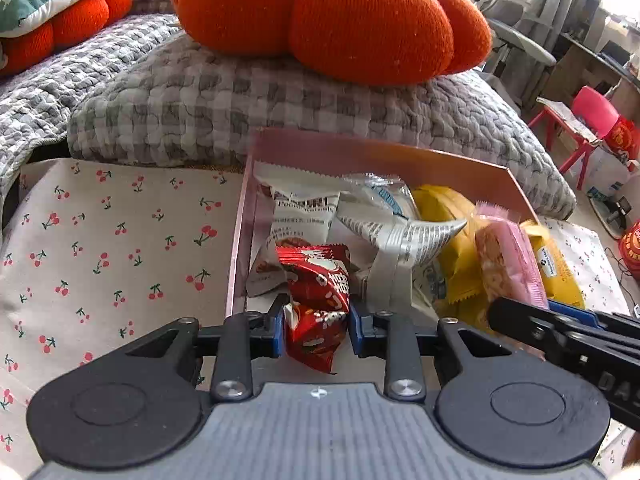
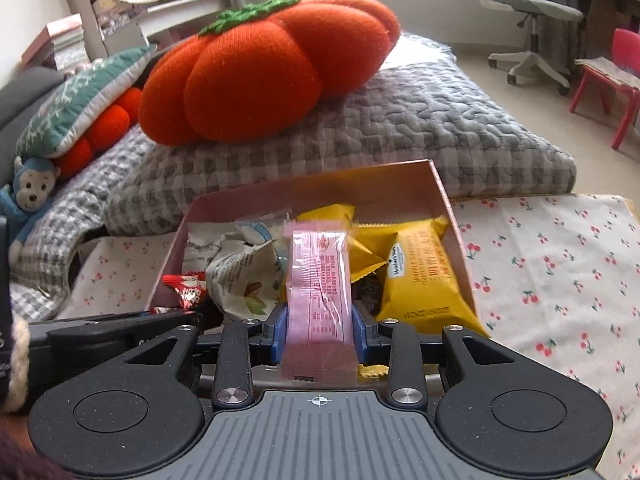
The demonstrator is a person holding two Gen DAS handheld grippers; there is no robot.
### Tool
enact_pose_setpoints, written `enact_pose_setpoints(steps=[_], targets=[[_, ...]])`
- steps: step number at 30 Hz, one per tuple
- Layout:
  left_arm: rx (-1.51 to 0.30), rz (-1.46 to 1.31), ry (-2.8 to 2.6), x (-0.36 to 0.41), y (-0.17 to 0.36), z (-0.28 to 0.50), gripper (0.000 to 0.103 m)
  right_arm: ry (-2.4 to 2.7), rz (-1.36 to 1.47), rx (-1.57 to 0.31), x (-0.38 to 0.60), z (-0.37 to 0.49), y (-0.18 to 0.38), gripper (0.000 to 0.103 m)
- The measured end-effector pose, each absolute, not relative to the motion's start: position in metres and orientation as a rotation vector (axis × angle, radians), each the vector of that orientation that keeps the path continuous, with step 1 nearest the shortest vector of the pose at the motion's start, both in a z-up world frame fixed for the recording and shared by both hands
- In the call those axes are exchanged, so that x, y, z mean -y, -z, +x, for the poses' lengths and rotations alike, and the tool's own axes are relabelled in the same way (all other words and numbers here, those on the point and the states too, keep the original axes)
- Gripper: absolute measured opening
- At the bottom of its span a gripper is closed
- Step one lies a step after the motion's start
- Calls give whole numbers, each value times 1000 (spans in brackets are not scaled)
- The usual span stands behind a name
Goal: Organize snacks
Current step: 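Carry the red candies and pink wafer bar over the pink box, then lower both items into the pink box and open both tools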
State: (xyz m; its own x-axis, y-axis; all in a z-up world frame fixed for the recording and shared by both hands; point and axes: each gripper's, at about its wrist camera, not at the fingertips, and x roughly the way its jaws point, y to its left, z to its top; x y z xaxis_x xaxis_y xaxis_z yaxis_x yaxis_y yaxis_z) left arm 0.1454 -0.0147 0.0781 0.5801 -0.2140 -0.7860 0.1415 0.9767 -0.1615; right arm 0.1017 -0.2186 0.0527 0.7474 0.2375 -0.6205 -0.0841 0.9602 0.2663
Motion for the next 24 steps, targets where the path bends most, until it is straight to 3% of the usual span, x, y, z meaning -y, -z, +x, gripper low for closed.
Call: enact_pose_setpoints(steps=[10, 17, 20, 24], targets=[[-909, -60, 194, 18, -79, 151, 28, -183, 227, -713, 213, 109, -46, 32], [-894, -37, 176, 20, -82, 151, 30, -167, 221, -684, 214, 101, -57, 41], [-879, -24, 170, 19, -86, 148, 37, -165, 195, -665, 211, 95, -62, 48], [-867, -22, 180, 18, -90, 144, 43, -167, 189, -655, 209, 90, -65, 48]])
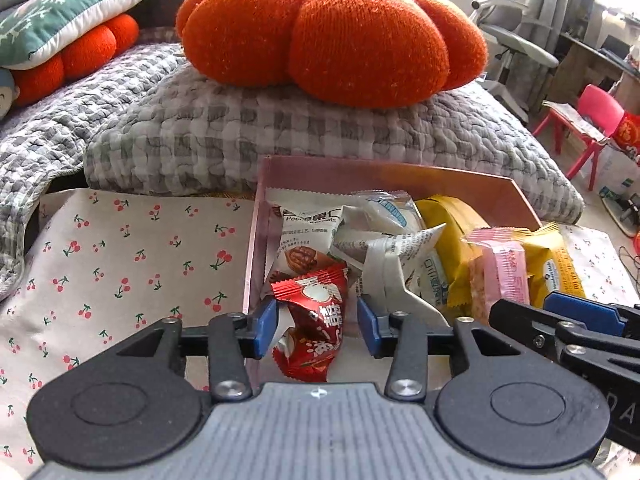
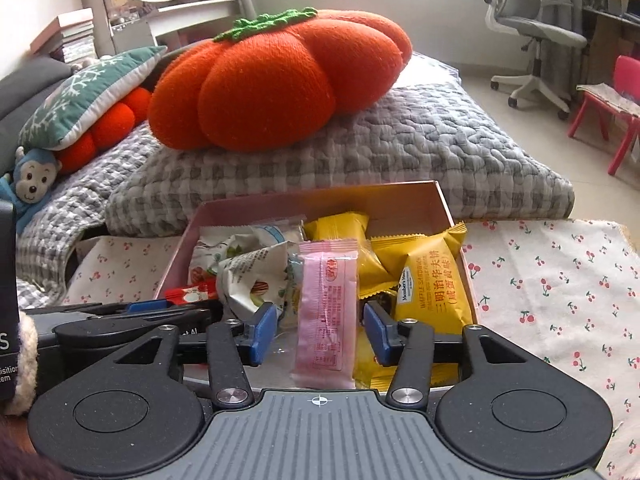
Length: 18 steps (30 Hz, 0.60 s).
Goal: Organize snacks
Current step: 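Lower both items into the pink box and open both tools, then withdraw both tools and reach toward the orange bar and white biscuit pack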
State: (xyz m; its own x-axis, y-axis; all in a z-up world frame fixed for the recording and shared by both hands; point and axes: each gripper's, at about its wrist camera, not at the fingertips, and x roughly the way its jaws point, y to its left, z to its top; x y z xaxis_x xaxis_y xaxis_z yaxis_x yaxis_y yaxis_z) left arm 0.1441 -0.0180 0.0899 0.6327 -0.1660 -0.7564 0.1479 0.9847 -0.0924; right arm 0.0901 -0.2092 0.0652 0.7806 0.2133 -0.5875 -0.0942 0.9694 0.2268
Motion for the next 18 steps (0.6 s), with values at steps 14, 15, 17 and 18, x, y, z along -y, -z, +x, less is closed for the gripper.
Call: enact_pose_setpoints(steps=[14, 15, 17, 18], targets=[[-772, -109, 262, -13, -134, 121, 74, -124, 307, -605, 250, 55, -82, 54], [-768, -136, 258, -21, -139, 119, 75, -122, 322, -600, 255, 51, -84, 54], [-767, -177, 239, -33, -143, 114, 77, -113, 343, -588, 264, 42, -89, 54], [-769, -198, 220, -41, -145, 110, 77, -105, 350, -586, 268, 37, -91, 54]])
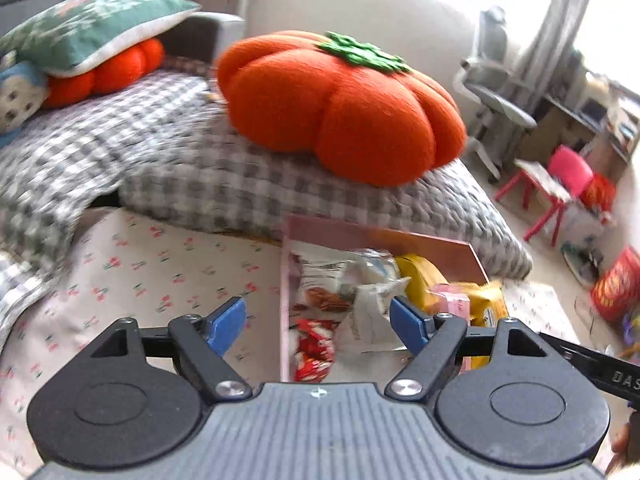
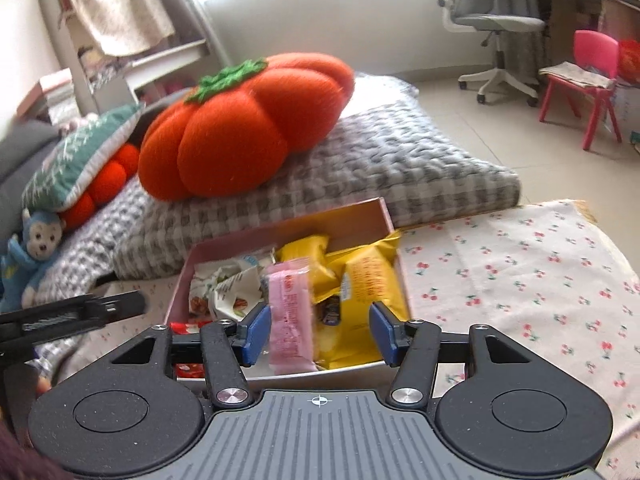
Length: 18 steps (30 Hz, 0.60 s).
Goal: Organize snacks
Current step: 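Withdraw both tools and reach toward the orange bar and white biscuit pack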
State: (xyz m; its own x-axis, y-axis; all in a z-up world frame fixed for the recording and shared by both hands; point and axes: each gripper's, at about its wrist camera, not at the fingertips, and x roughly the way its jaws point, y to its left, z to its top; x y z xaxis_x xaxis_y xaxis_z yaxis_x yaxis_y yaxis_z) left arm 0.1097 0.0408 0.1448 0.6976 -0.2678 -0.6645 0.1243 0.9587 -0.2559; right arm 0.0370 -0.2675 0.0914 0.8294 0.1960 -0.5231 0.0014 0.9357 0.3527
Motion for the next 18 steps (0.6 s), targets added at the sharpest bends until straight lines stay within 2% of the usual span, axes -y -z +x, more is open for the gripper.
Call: enact_pose_setpoints(steps=[7, 14, 18], targets=[[-837, -226, 93, -66, -129, 79, 79, -25, 436, -594, 298, 1, -89, 58], [-959, -284, 8, -68, -103, 51, 79, 123, 628, -695, 336, -37, -61, 58], [-949, -244, 46, -59, -95, 48, 84, 162, 562, -719, 342, -32, -54, 58]])
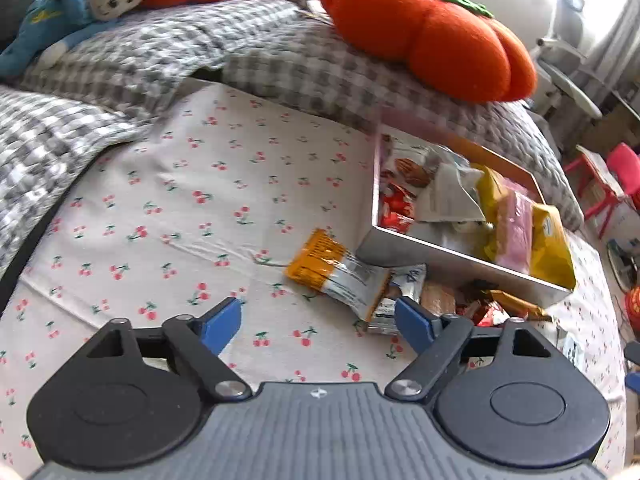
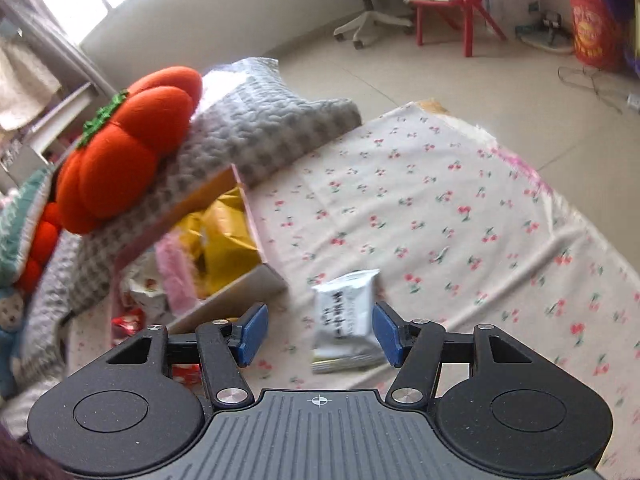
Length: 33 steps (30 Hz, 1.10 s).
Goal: Organize snacks
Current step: 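Withdraw both tools and reach toward the orange bar and white biscuit pack, then grasp the orange bar with the left tool while the right tool grasps the white biscuit pack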
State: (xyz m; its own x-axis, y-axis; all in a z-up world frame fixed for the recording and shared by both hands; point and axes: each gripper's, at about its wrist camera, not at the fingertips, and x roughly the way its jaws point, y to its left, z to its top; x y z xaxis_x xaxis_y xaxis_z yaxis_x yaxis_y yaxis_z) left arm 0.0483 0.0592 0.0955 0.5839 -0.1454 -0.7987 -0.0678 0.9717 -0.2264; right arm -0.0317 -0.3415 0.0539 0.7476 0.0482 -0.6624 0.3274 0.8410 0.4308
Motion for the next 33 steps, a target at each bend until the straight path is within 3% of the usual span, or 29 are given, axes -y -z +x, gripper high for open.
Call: enact_pose_setpoints(steps=[23, 33], targets=[[-983, -142, 88, -53, -53, 90, 84, 139, 435, -878, 332, 13, -12, 58], [-937, 15, 110, -34, -42, 93, 97, 120, 418, -926, 322, 26, 1, 58]])
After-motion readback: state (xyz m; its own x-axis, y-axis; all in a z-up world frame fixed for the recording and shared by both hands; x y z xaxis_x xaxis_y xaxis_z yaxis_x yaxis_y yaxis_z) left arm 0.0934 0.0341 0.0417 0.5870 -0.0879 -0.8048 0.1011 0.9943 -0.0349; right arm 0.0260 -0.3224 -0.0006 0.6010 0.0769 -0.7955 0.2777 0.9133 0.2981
